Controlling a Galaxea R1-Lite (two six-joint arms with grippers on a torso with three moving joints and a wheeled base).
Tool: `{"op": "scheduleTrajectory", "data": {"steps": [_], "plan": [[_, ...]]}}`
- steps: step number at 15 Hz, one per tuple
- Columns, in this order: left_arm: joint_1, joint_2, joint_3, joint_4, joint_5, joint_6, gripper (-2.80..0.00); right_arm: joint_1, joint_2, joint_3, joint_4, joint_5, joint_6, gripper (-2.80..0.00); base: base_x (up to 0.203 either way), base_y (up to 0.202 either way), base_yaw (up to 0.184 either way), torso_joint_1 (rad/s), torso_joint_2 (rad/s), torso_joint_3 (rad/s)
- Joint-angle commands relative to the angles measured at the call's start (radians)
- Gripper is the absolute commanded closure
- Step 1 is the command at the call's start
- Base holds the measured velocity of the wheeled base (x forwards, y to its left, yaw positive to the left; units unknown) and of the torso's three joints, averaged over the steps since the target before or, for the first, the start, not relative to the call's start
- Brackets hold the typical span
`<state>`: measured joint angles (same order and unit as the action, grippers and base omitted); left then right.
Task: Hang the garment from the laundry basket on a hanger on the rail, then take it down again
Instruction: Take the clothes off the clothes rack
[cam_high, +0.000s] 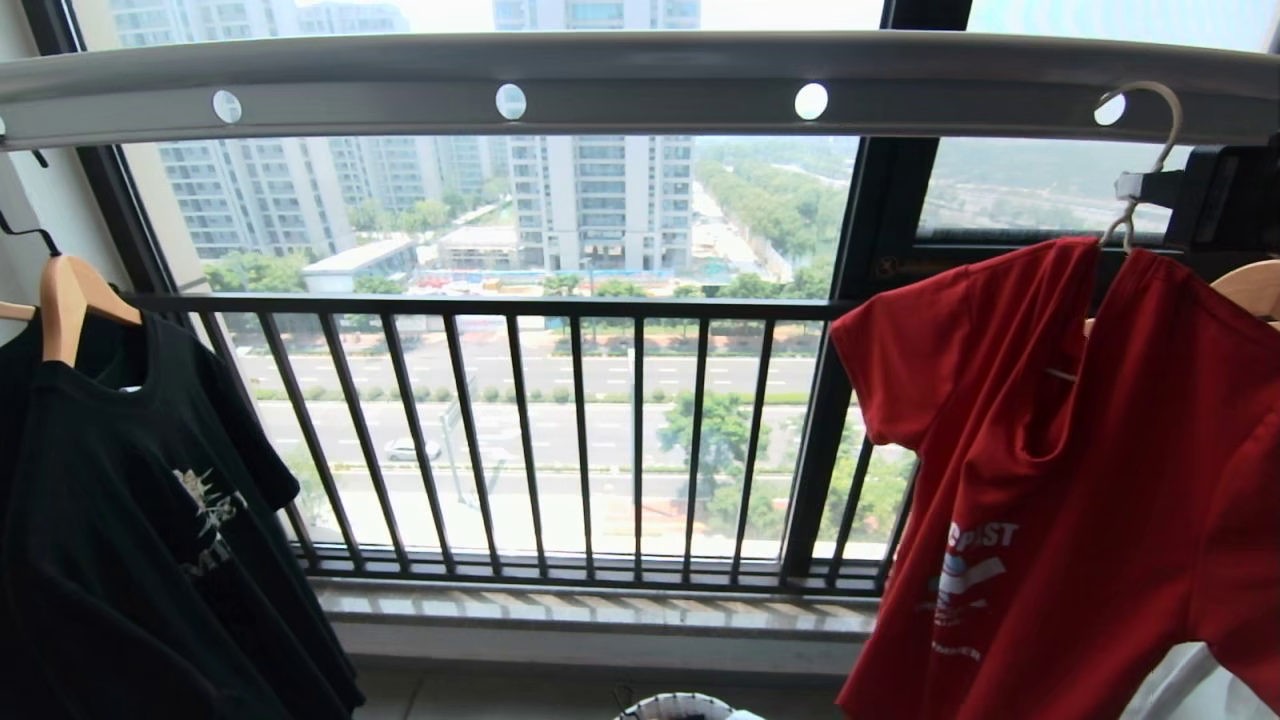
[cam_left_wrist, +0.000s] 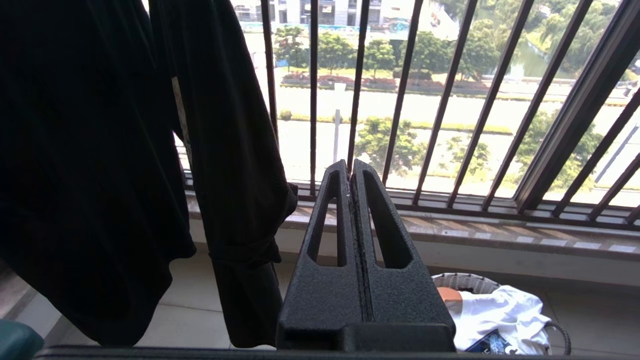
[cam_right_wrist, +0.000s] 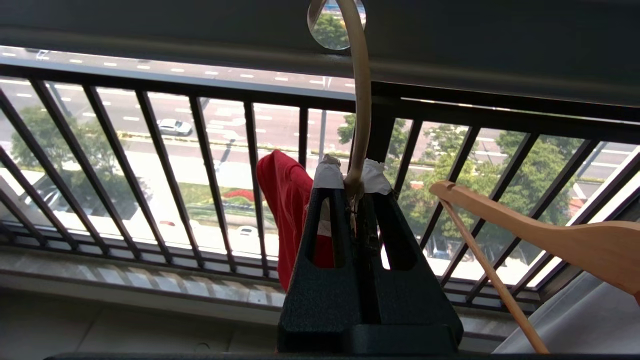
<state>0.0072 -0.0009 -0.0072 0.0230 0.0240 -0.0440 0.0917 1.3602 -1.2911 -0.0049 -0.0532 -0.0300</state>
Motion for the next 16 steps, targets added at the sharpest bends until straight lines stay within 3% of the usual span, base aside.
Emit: {"op": "scheduleTrajectory", "data": {"steps": [1, 16], "plan": [[0.0, 0.001, 0.0, 0.0, 0.001, 0.0, 0.0, 0.0, -0.015, 0.001, 0.0, 0.001, 0.001, 0.0, 0.0, 0.0, 0.0, 0.0, 0.0, 0.0], [0.0, 0.001, 0.0, 0.0, 0.001, 0.0, 0.0, 0.004, -0.163, 0.052, 0.05, 0.005, -0.001, 0.0, 0.0, 0.0, 0.0, 0.0, 0.0, 0.0]]}}
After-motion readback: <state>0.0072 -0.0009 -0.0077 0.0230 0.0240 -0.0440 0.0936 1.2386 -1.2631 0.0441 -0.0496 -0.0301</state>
